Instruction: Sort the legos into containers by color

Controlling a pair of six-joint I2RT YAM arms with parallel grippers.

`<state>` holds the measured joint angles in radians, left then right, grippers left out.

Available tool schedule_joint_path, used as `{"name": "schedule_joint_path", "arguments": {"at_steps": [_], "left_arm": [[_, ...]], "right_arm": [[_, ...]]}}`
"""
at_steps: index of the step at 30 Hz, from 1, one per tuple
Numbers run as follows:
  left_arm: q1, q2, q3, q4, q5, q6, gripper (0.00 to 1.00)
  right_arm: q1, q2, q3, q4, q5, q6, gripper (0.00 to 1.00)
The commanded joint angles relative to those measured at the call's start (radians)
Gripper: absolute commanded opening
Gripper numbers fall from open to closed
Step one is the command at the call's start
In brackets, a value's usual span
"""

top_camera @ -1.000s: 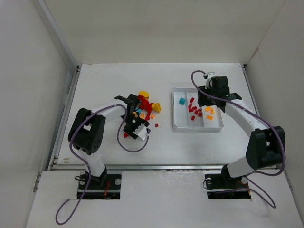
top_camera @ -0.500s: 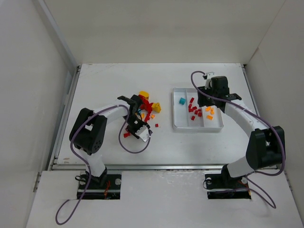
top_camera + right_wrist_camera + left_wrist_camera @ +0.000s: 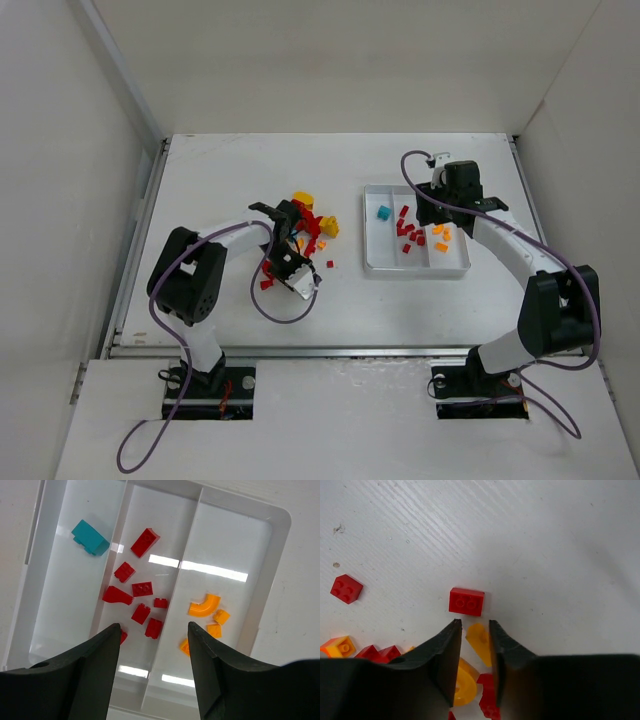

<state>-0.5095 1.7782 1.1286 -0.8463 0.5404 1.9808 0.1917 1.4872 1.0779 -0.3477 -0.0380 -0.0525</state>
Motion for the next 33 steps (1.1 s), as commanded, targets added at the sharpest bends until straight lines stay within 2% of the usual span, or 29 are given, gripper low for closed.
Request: {"name": "schedule_joint_path", "arguments": {"at_steps": [1,4,5,9,12,13,18,21,24,28,33], "left_arm": [[-0.004,-0.019,-0.001,-0.043,-0.013,0.118,0.27],[-0.004,-0.031,0.008,-0.031,-0.013,0.052,0.41],[-0.004,-0.031,0.008,-0.031,-0.013,0.032,0.49],[-0.004,-0.049,-0.015,0.021,-0.068,-0.013,0.50],[-0.004,-0.049,-0.038,0.052,-0.077,-0.031,0.40],[-0.004,-0.049,-0.038,0.065,-0.077,-0.043,0.31],[-0.004,-0.049,-0.047,0.076,-0.097,-0.054,0.09],[-0.004,-0.049,-0.056,0.076,-0.097,-0.054,0.00],[-0.004,-0.069,-0.043,0.067,-0.053,-0.054,0.00],[-0.004,-0.079,0.040,0.056,0.065,-0.143,0.00],[0.022,-0.114,0.190,0.056,0.341,-0.336,0.00]], "right_arm": [[0.005,-0.018,-0.004,0.035,-0.003,-0.014,0.62],[0.005,-0.018,-0.004,0.026,-0.003,-0.014,0.62],[0.005,-0.018,-0.004,0.026,-0.003,-0.014,0.62],[0.005,-0.027,-0.004,0.026,0.006,-0.023,0.62],[0.005,-0.027,-0.004,0.026,0.006,-0.023,0.62],[0.005,-0.027,-0.004,0.026,0.006,-0.023,0.62],[0.005,-0.036,-0.013,0.026,0.006,-0.032,0.62],[0.005,-0.036,-0.013,0.026,0.006,-0.032,0.62],[0.005,-0.036,-0.004,0.016,0.015,-0.032,0.62],[0.005,-0.036,0.014,0.006,0.015,-0.041,0.62],[0.014,-0.111,0.051,-0.004,-0.023,-0.062,0.62]]}}
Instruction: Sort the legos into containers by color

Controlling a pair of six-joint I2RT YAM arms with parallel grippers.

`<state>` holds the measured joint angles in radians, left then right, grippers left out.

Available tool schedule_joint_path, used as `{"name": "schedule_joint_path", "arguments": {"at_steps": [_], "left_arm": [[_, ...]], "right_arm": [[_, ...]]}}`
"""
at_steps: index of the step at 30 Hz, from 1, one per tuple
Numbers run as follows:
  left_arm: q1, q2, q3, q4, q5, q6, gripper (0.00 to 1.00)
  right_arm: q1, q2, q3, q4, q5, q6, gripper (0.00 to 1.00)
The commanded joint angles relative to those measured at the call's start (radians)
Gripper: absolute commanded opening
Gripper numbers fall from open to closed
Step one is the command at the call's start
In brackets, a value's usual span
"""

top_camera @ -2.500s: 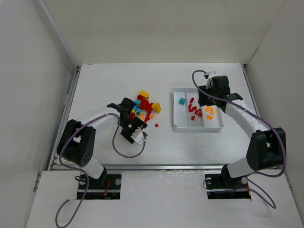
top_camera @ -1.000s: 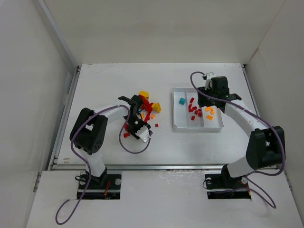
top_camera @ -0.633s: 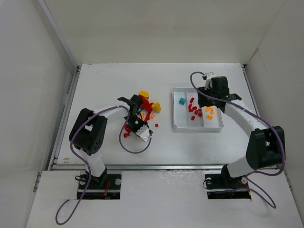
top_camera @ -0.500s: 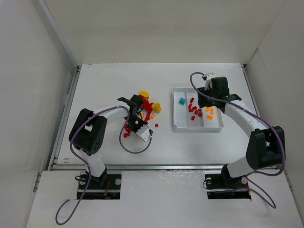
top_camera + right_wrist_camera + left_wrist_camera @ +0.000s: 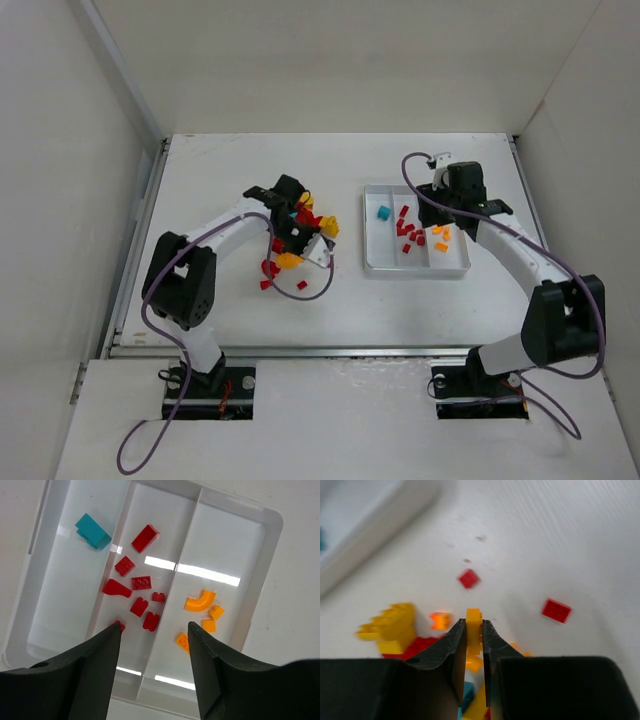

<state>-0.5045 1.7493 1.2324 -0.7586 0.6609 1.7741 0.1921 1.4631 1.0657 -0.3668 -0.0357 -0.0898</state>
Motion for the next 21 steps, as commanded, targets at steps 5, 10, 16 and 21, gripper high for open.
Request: {"name": "schedule_joint_path", "arguments": {"at_steps": [5,10,16,21], "left_arm": [[0.037,-0.199,0.148,0.126,0.439,-0.297,0.00],[0.037,-0.393,-0.014,0.612,0.485,-0.643,0.00],[-0.017,-0.585,-0.263,1.176,0.339,-0.975,0.00],[-0.029,-0.631,-0.272,1.202,0.339,-1.052,0.00]], "right_arm": [[0.055,-0.271,0.063,0.055,-0.111,-0.060,0.82],[0.070,-0.369,0.089,0.091,-0.358,-0.033,1.00],[0.098,-0.354,0.146,0.189,-0.642,0.252,1.00],[0.151,-0.294,0.189,0.221,-0.875,0.317,1.00]]}}
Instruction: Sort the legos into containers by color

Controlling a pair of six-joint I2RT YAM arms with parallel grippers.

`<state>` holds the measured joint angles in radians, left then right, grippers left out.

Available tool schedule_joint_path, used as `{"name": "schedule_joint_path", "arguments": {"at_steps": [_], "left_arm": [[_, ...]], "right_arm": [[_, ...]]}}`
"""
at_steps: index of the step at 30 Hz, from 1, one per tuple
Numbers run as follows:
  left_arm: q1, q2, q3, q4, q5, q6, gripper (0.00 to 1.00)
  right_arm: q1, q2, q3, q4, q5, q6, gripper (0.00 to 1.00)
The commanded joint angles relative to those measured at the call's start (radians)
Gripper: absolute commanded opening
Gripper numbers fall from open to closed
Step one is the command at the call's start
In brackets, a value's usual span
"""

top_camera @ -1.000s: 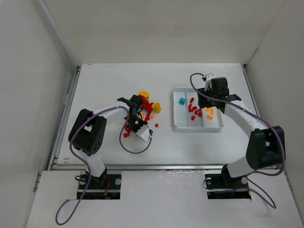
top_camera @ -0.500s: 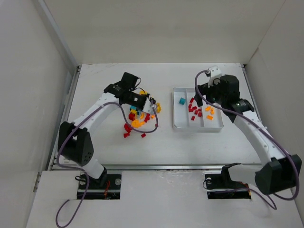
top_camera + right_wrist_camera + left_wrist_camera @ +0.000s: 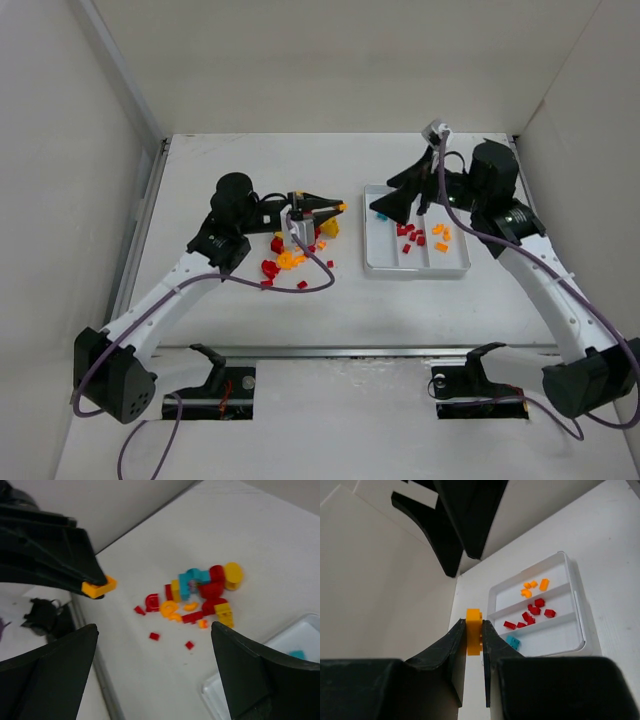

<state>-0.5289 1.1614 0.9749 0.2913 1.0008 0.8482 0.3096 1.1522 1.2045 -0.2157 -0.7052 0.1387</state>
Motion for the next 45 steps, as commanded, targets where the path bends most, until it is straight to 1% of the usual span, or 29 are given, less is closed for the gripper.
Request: {"name": "schedule_joint_path", "arguments": {"at_steps": [1,5,9,12,14,18,22,24,26,30,32,33,36,37,39,40,43,44,45], "left_arm": [[-0.017,-0.060,-0.028,0.167,-0.001,-0.126,0.00],[-0.049,-0.092,-0.039,0.167,-0.001,-0.109,0.00],[-0.072,-0.115,-0.060,0.167,0.010,-0.068,0.00],[-0.082,-0.126,-0.070,0.167,0.010,-0.067,0.00],[-0.082,-0.135,-0.070,0.167,0.022,-0.057,0.00],[-0.100,-0.135,-0.070,0.167,0.058,-0.044,0.00],[-0.111,-0.135,-0.070,0.167,0.067,-0.009,0.00],[-0.120,-0.135,-0.070,0.167,0.087,0.009,0.00],[-0.120,-0.135,-0.070,0.177,0.087,0.018,0.00],[-0.120,-0.135,-0.070,0.186,0.087,0.028,0.00],[-0.120,-0.135,-0.070,0.186,0.087,0.028,0.00],[-0.120,-0.135,-0.070,0.186,0.087,0.028,0.00],[-0.129,-0.135,-0.070,0.186,0.087,0.028,0.00],[-0.129,-0.135,-0.070,0.186,0.087,0.028,0.00],[-0.129,-0.135,-0.070,0.186,0.096,0.028,0.00],[-0.129,-0.135,-0.070,0.186,0.096,0.028,0.00],[-0.129,-0.135,-0.079,0.186,0.096,0.028,0.00],[-0.129,-0.135,-0.079,0.186,0.096,0.028,0.00],[-0.129,-0.135,-0.079,0.186,0.096,0.028,0.00]], "right_arm": [[0.061,0.030,0.062,0.070,-0.250,0.088,1.00],[0.128,0.055,0.101,0.070,-0.362,0.059,1.00],[0.140,0.055,0.101,0.070,-0.396,0.050,1.00],[0.149,0.055,0.110,0.070,-0.418,0.050,1.00],[0.160,0.055,0.121,0.070,-0.418,0.050,0.99],[0.178,0.076,0.144,0.079,-0.418,0.061,0.91],[0.207,0.099,0.155,0.079,-0.418,0.070,0.89],[0.216,0.121,0.164,0.079,-0.418,0.070,0.87],[0.217,0.132,0.164,0.079,-0.418,0.070,0.84],[0.217,0.132,0.155,0.079,-0.409,0.070,0.83],[0.217,0.141,0.155,0.079,-0.409,0.070,0.79],[0.217,0.152,0.155,0.079,-0.409,0.070,0.74],[0.217,0.152,0.164,0.079,-0.419,0.070,0.63],[0.217,0.161,0.164,0.079,-0.419,0.070,0.57],[0.217,0.161,0.164,0.079,-0.428,0.070,0.55],[0.217,0.161,0.164,0.079,-0.428,0.070,0.50],[0.217,0.161,0.164,0.079,-0.438,0.070,0.44],[0.217,0.161,0.164,0.079,-0.438,0.070,0.37],[0.217,0.161,0.164,0.079,-0.438,0.070,0.34]]}}
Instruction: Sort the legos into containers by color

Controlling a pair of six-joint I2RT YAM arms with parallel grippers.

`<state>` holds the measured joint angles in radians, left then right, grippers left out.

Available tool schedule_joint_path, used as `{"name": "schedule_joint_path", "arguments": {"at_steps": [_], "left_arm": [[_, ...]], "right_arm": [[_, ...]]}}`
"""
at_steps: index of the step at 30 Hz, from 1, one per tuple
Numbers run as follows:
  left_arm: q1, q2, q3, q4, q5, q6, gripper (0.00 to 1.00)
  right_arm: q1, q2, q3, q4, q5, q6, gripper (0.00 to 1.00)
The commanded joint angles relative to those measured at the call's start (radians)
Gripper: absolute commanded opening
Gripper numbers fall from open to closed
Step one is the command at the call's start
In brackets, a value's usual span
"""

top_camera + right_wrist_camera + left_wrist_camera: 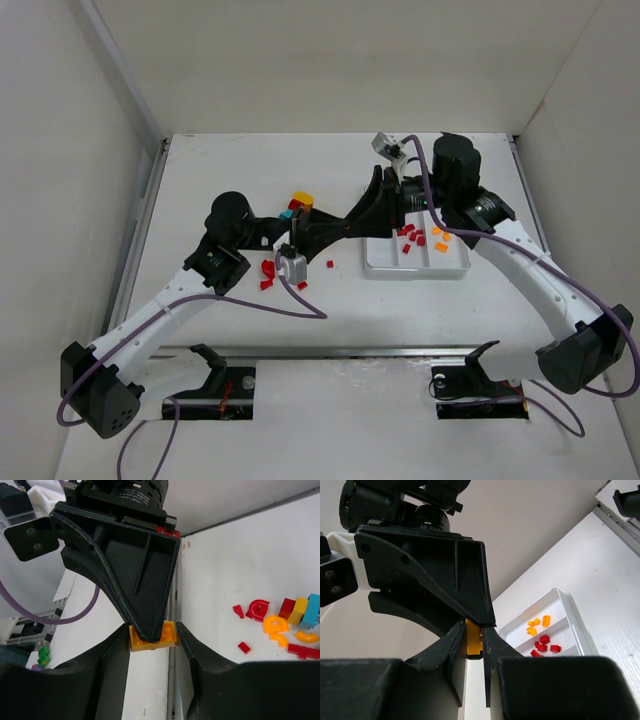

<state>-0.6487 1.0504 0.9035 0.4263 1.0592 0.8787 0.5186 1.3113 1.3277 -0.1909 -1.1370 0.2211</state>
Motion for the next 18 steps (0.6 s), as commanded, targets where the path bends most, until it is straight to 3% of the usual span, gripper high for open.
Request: {"name": "schedule_joint_path", "arguments": {"at_steps": [1,3,6,7,10,11,15,18], "left_arm": [[-0.009,-0.024,-0.008,0.051,0.038,-0.003,0.00],[-0.009,-0.024,-0.008,0.051,0.038,-0.003,0.00],[-0.009,-0.024,-0.017,0.051,0.038,-0.003,0.00],[-0.009,-0.024,-0.017,0.051,0.038,-0.003,0.15],[-0.009,-0.024,-0.026,0.051,0.038,-0.012,0.27],[-0.009,-0.024,-0.026,0.051,0.038,-0.012,0.39],[-0.009,-0.033,-0.026,0.051,0.038,-0.021,0.60],[-0.009,-0.042,-0.037,0.051,0.012,-0.049,0.71]], "right_arm": [[0.008,0.002,0.041,0.054,-0.015,-0.012,0.29],[0.008,0.011,0.041,0.054,-0.015,-0.003,0.00],[0.017,0.011,0.031,0.054,-0.015,0.006,0.00],[0.017,0.011,0.031,0.054,-0.015,0.006,0.00],[0.017,0.011,0.031,0.054,-0.006,0.006,0.00],[0.017,0.011,0.031,0.054,-0.006,0.006,0.00],[0.017,-0.010,0.021,0.054,0.023,-0.014,0.00],[0.017,-0.021,-0.007,0.054,0.065,-0.014,0.00]]}}
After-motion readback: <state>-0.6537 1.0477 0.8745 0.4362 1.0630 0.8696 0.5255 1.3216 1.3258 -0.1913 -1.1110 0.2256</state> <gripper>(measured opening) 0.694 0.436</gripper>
